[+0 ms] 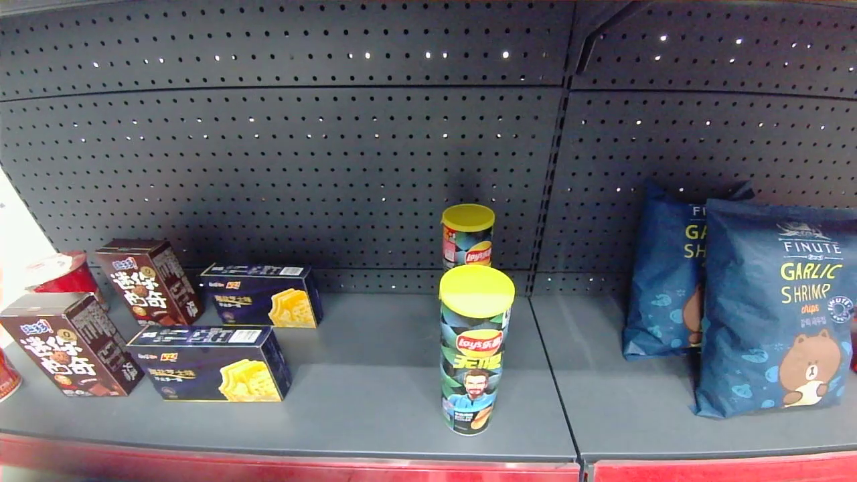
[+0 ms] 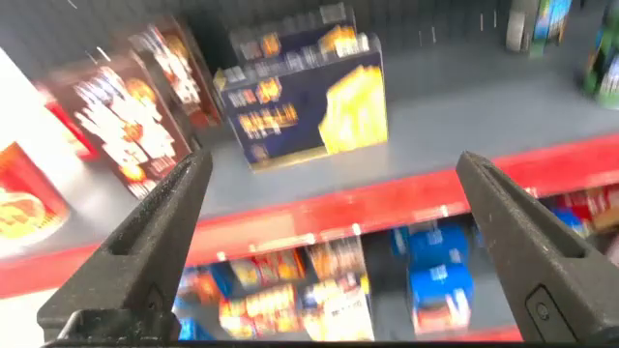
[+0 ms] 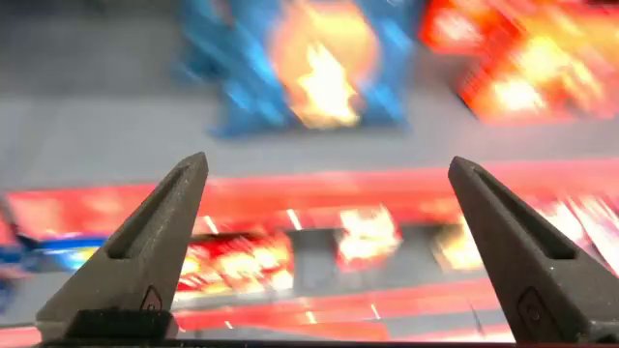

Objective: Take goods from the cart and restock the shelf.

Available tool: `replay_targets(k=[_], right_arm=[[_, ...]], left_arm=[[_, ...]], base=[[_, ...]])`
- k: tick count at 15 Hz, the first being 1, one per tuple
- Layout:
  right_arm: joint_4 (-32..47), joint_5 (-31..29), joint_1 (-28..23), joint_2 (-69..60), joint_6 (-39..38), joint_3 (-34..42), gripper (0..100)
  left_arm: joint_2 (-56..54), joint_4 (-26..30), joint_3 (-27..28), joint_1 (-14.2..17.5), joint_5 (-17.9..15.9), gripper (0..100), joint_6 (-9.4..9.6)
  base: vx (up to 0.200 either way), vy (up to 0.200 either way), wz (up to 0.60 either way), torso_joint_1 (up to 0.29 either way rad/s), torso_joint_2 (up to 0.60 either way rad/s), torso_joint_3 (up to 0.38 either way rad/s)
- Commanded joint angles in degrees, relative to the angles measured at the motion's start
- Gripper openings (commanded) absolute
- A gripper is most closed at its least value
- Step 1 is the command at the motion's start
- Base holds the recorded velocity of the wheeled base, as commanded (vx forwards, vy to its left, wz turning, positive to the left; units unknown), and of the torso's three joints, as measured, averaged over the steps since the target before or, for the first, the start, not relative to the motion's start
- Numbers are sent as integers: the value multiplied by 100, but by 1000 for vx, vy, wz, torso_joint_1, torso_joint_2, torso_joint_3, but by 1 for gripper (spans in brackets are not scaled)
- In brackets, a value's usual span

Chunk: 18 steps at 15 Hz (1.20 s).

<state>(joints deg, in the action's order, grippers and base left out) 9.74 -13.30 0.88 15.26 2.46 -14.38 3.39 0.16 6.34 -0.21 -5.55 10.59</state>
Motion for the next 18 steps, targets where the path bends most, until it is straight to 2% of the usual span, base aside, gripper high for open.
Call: replay_targets(k=[1, 2, 4, 6, 7, 9, 10, 11, 12, 14, 17, 18], right_arm=[[107, -314, -501, -1034, -79, 173, 100], [-95, -129, -492, -1034, -53, 463, 100], [-1194, 548, -492, -1034, -35, 1298, 100], [-1343, 1330, -492, -1034, -27, 1421, 100], [-1334, 1655, -492, -1034, -18, 1421, 100], [-1326, 1708, -492, -1034, 0, 1421, 100], [-1326, 1664, -501, -1034, 53, 1421, 100], [-1326, 1321, -501, -1034, 61, 1421, 100], [-1326, 943, -492, -1034, 35, 1421, 100], [-1326, 855, -492, -1034, 26, 1421, 100], [-1326, 1225, -492, -1034, 26, 1421, 100], [-1326, 1409, -492, -1034, -27, 1421, 100]], left_arm=[[-339, -25, -282, 21, -8, 100, 13], [-339, -244, -590, 12, -34, 100, -13], [-339, -376, -634, 21, -430, 100, -75], [-339, -376, -634, 21, -570, 100, -110], [-339, -376, -634, 21, -553, 100, -198], [-339, -367, -634, 21, -386, 100, -277], [-339, -367, -634, 21, 27, 100, -391], [-339, -367, -634, 21, 265, 100, -523], [-339, -367, -634, 21, 27, 100, -558], [-339, -376, -634, 21, -456, 100, -453], [-339, -367, -634, 21, -482, 100, -506], [-339, -367, -634, 21, -474, 100, -576]], base=[[0, 0, 0, 0, 0, 0], [0, 0, 0, 0, 0, 0], [0, 0, 0, 0, 0, 0], [0, 0, 0, 0, 0, 0], [0, 0, 0, 0, 0, 0], [0, 0, 0, 0, 0, 0], [0, 0, 0, 0, 0, 0], [0, 0, 0, 0, 0, 0], [0, 0, 0, 0, 0, 0], [0, 0, 0, 0, 0, 0], [0, 0, 0, 0, 0, 0], [0, 0, 0, 0, 0, 0]])
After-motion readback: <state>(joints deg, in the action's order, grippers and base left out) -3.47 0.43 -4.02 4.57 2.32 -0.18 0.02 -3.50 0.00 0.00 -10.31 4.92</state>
